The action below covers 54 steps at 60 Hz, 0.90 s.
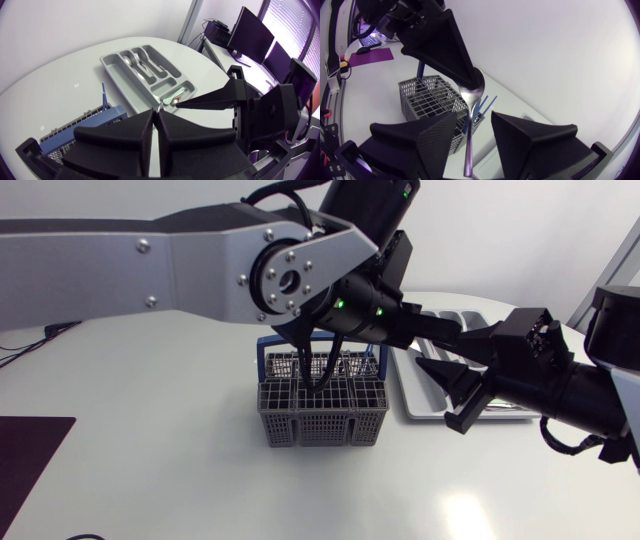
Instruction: Unload the cutlery basket into the drawer organizer.
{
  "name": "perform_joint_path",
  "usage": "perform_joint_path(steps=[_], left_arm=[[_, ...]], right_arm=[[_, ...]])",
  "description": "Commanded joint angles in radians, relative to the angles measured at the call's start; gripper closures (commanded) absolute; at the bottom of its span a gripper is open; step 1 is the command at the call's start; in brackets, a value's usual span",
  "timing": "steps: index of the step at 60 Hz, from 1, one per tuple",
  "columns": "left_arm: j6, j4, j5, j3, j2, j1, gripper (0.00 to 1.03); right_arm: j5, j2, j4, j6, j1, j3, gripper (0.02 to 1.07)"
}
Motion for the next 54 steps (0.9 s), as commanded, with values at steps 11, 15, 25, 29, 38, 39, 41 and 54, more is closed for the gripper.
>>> perform_joint_path(steps=[11, 15, 25, 29, 38, 39, 41, 54], left_arm=[[-0.018, 0.007, 0.009, 0.032, 0.017, -0.015, 1.00], [-0.018, 0.007, 0.009, 0.032, 0.017, -0.017, 1.00], [-0.018, 0.007, 0.009, 0.031, 0.015, -0.018, 1.00], [-0.018, 0.007, 0.009, 0.027, 0.012, -0.018, 1.00], [-0.018, 0.007, 0.009, 0.024, 0.009, -0.018, 1.00], [-0.018, 0.007, 0.009, 0.023, 0.009, -0.018, 1.00], [-0.018, 0.007, 0.009, 0.023, 0.007, -0.018, 1.00], [-0.018, 0.007, 0.009, 0.021, 0.004, -0.018, 1.00]], right_arm=[[0.011, 0.022, 0.018, 0.024, 0.008, 0.021, 0.76], [0.011, 0.025, 0.018, 0.024, 0.008, 0.018, 0.78], [0.012, 0.029, 0.014, 0.026, 0.014, 0.016, 0.78], [0.012, 0.029, 0.014, 0.026, 0.014, 0.016, 0.81], [0.014, 0.029, 0.009, 0.026, 0.023, 0.007, 0.84], [0.014, 0.029, 0.009, 0.026, 0.023, 0.005, 0.84], [0.014, 0.029, 0.009, 0.026, 0.025, 0.002, 0.85], [0.012, 0.029, -0.011, 0.023, 0.026, -0.004, 0.93]])
